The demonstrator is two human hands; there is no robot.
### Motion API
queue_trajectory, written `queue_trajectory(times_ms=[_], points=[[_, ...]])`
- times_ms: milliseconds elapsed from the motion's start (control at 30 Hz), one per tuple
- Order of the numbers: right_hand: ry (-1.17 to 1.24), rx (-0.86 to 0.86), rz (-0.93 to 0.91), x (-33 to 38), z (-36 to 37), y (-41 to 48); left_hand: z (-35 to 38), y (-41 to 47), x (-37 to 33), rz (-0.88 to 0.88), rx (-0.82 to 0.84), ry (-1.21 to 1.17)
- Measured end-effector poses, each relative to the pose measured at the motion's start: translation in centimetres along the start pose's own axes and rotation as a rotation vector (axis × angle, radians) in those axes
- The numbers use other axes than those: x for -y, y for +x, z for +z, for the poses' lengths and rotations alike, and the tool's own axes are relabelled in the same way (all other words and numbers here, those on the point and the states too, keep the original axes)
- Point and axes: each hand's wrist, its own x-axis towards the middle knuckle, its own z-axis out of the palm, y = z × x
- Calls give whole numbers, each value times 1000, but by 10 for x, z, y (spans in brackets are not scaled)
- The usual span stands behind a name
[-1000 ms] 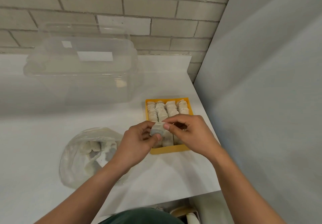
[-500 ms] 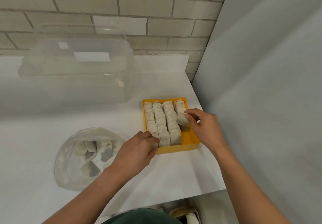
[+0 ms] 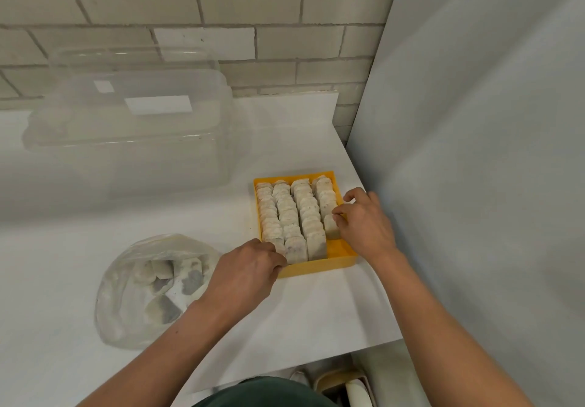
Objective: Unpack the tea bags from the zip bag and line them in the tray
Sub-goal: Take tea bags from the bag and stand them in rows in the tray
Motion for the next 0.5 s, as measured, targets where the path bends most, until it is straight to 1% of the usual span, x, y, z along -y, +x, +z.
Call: queue_trajectory(times_ms=[133,233,400,433,500], points=[[-24,-58,45,-1,7,0,0,-1,0,5,-4,9],[-22,-65,44,-2,8,0,1,-2,1,9,-37,4],[62,-102,29,0,-2,-7,0,-3,1,24,-53,1],[66,-94,26,0,-4,-9,0,-3,0,24,-51,5],[17,1,24,0,-5,-13,0,-1,0,23,-49,14]])
